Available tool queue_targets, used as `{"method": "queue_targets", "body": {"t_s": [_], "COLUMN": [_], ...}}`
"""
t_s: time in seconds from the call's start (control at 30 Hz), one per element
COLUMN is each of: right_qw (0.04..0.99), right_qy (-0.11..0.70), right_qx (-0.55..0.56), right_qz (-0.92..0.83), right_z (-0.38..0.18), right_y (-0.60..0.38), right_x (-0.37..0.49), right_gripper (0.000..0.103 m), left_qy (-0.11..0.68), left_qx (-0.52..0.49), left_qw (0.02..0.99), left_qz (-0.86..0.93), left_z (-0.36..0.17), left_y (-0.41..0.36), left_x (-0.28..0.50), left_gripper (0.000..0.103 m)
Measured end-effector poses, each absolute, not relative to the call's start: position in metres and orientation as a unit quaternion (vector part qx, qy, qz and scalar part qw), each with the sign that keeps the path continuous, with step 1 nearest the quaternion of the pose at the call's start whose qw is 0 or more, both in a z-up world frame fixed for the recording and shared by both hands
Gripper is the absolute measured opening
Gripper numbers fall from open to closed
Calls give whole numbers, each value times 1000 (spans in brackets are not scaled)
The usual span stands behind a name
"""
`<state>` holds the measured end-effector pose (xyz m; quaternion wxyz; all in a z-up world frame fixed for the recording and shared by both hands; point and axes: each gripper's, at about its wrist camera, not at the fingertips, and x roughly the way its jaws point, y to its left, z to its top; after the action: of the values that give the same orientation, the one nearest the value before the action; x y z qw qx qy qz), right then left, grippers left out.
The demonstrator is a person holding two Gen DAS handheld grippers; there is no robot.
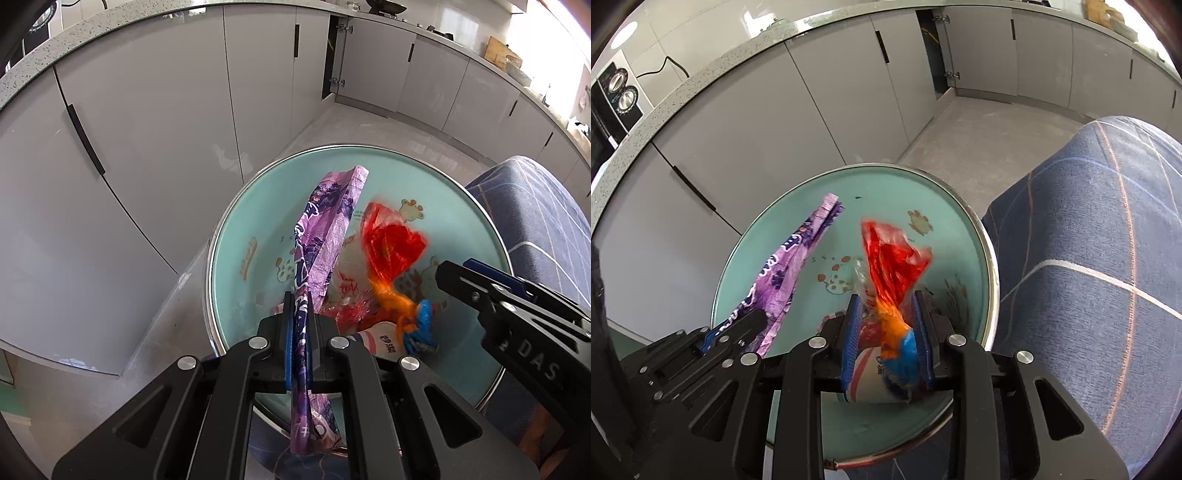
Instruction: Collect trash
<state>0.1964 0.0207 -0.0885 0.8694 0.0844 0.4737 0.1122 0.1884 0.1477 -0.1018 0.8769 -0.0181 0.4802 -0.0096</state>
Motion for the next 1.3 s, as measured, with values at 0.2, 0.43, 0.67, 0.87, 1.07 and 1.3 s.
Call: {"method": "queue_targets", "body": {"t_s": [0.2, 0.43, 0.67, 0.87, 1.07, 1.3], "right_qw": [885, 898, 900, 910, 920, 925], "right_qy": [448, 424, 414, 394, 370, 364], "right_qx": [102, 100, 120, 107, 114, 97], "right_qz": [80, 64, 64, 68, 58, 51], "right_z": [-73, -59, -60, -50, -43, -31], "right_y": [1, -10, -13, -7, -9, -4], "right_x": [182, 167, 162, 143, 116, 86], "right_gripper": [29, 28, 29, 46, 68, 71], "left_qy": [482, 484, 467, 444, 440, 434], "left_qx": [-22, -17, 2, 6, 0, -3], "left_qw": [876, 875, 885, 896, 897, 900], "left_qz": [-15, -16, 3, 26, 38, 40], "left_z": [-102, -106, -96, -85, -81, -75], "left_y": [145, 137, 137, 144, 151, 154], "left_x": [192, 193, 183, 166, 141, 110], "left_gripper": [9, 23, 39, 55, 65, 65]}}
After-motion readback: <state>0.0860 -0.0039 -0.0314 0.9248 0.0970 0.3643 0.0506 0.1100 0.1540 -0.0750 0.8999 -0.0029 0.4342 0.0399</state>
